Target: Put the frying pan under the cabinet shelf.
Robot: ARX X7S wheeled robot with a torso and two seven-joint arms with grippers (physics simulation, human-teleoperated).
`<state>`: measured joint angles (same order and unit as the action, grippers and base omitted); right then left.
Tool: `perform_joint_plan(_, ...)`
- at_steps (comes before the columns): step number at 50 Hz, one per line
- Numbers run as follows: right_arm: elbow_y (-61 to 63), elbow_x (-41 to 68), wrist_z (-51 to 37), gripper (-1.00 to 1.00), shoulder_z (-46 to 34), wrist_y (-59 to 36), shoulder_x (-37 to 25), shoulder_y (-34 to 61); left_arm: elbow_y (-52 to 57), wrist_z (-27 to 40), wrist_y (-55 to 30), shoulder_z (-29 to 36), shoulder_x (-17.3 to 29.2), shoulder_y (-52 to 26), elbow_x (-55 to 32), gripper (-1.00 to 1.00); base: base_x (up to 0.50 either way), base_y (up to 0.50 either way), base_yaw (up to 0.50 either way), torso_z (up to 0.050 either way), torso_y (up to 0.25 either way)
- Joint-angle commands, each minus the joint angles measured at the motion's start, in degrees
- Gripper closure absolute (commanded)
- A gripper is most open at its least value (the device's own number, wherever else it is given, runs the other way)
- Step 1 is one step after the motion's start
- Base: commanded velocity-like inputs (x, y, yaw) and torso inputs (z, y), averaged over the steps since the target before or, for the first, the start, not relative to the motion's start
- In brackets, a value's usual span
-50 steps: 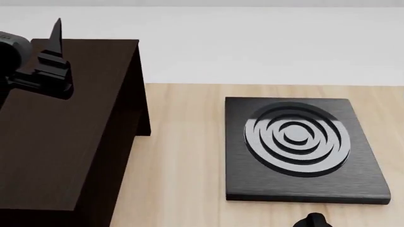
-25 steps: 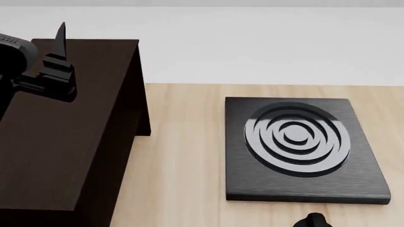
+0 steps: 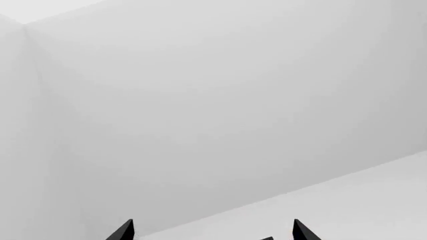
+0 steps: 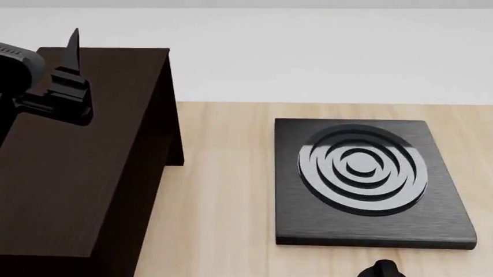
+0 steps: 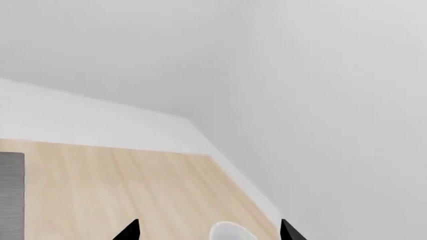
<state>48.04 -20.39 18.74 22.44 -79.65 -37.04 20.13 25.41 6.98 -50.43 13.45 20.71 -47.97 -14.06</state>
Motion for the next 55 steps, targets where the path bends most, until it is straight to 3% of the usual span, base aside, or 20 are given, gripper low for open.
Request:
perform_joint_plan(1, -4.47, 0.05, -0.96, -1.0, -0.23, 3.17, 0.97, -0.92, 0.15, 0.16, -0.15, 0.22, 0.05, -0.12, -0.16, -1.0, 0.0, 0.0, 0.0, 0.0, 0.0)
perform_joint_plan(12, -8.9, 0.25, -2.87, -1.0, -4.45, 5.63, 2.01, 0.35, 1.3, 0.52, -1.05, 0.04, 0.31, 0.04, -0.46, -1.0, 0.0, 0.0, 0.0, 0.0, 0.0)
perform_joint_plan(55, -11.17, 0.14, -1.35, -1.0, 0.4, 5.43, 4.03, -8.59, -1.49, 0.98, 2.37, 1.08, 0.26, 1.0, -0.09, -1.0, 0.0, 0.0, 0.0, 0.0, 0.0)
